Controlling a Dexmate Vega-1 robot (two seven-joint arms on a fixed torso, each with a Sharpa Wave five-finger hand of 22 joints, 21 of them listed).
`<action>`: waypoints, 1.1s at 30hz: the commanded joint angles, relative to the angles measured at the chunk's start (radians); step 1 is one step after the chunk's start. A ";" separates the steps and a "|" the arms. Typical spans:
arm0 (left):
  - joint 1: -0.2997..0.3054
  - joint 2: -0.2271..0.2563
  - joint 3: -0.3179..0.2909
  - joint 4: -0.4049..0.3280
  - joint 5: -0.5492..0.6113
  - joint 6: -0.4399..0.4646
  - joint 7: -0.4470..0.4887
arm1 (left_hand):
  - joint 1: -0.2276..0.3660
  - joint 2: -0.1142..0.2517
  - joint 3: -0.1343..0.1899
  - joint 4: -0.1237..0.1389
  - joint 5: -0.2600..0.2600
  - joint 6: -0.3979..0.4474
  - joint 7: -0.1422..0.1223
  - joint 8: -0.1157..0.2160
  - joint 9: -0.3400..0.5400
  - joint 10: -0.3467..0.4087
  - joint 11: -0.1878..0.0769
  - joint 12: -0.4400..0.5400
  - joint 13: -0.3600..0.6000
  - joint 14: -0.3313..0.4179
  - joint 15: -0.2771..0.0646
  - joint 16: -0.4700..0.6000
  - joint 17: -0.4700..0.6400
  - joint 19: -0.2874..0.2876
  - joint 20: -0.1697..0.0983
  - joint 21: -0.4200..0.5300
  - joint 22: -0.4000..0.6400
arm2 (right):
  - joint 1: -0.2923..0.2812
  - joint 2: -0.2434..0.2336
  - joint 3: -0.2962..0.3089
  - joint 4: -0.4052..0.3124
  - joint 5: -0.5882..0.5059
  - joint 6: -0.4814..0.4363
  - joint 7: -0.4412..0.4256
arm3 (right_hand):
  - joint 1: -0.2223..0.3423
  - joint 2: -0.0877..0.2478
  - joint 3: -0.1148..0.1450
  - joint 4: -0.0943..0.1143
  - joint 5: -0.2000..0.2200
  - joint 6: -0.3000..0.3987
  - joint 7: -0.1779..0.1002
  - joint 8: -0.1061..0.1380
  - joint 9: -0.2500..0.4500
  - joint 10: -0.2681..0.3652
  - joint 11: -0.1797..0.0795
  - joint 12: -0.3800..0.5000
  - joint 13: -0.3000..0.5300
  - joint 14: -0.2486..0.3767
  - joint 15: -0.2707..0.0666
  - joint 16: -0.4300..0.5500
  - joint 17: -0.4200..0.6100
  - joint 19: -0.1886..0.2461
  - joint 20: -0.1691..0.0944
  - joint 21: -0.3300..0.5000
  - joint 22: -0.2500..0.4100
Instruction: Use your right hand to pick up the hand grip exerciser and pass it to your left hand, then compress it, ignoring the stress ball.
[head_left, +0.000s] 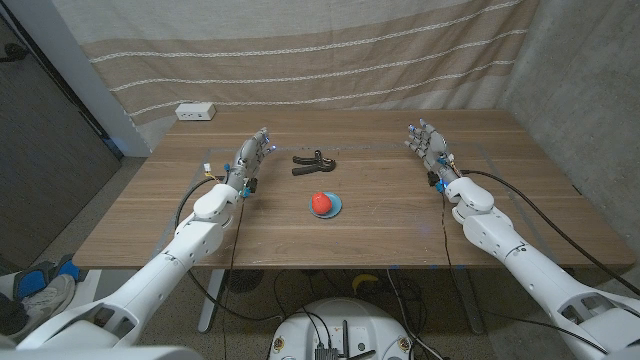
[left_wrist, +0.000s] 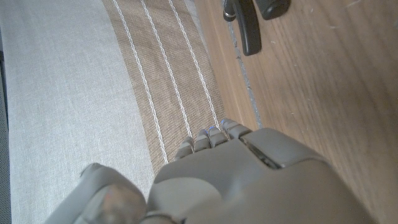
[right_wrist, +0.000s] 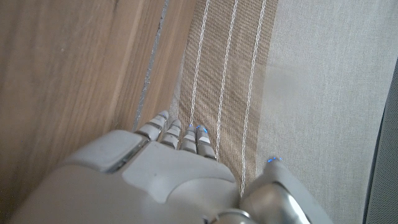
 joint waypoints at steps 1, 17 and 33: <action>0.068 0.027 -0.018 -0.119 0.039 -0.001 0.091 | 0.010 0.008 0.007 -0.005 0.006 -0.002 0.007 0.004 0.001 -0.011 -0.002 0.004 0.004 -0.009 -0.002 0.004 0.004 -0.002 0.004 0.004 0.005 | 0.071 0.043 -0.024 0.107 0.001 0.039 0.082 | 0.005 0.005 0.005 -0.003 0.004 0.005 -0.001 0.003 0.002 0.004 0.000 0.003 0.003 0.000 -0.002 -0.001 -0.001 0.004 0.000 0.004 0.005; 0.078 0.055 -0.026 -0.124 0.073 0.001 0.105 | 0.012 0.006 -0.001 -0.026 0.004 0.012 -0.002 0.006 0.001 -0.004 0.007 0.005 0.004 -0.002 0.003 0.002 0.002 0.006 0.017 -0.002 0.005 | 0.033 -0.035 -0.053 -0.099 -0.203 0.002 -0.130 | 0.049 0.029 0.030 -0.043 0.020 0.021 0.002 -0.008 0.001 0.036 0.003 -0.002 0.002 0.033 0.040 0.001 -0.018 -0.002 0.026 -0.009 0.007; 0.066 0.063 -0.019 -0.109 0.068 0.028 0.090 | -0.008 0.004 -0.004 -0.042 0.003 0.072 0.012 0.015 0.005 0.054 0.022 0.020 0.005 0.096 0.048 0.022 0.007 0.071 0.065 0.004 0.008 | 0.020 -0.114 -0.079 -0.269 -0.394 -0.110 -0.261 | 0.095 0.055 0.059 -0.064 0.035 0.079 -0.005 0.000 0.003 0.091 -0.005 0.008 0.007 0.096 0.014 0.030 -0.013 0.039 0.026 0.002 0.012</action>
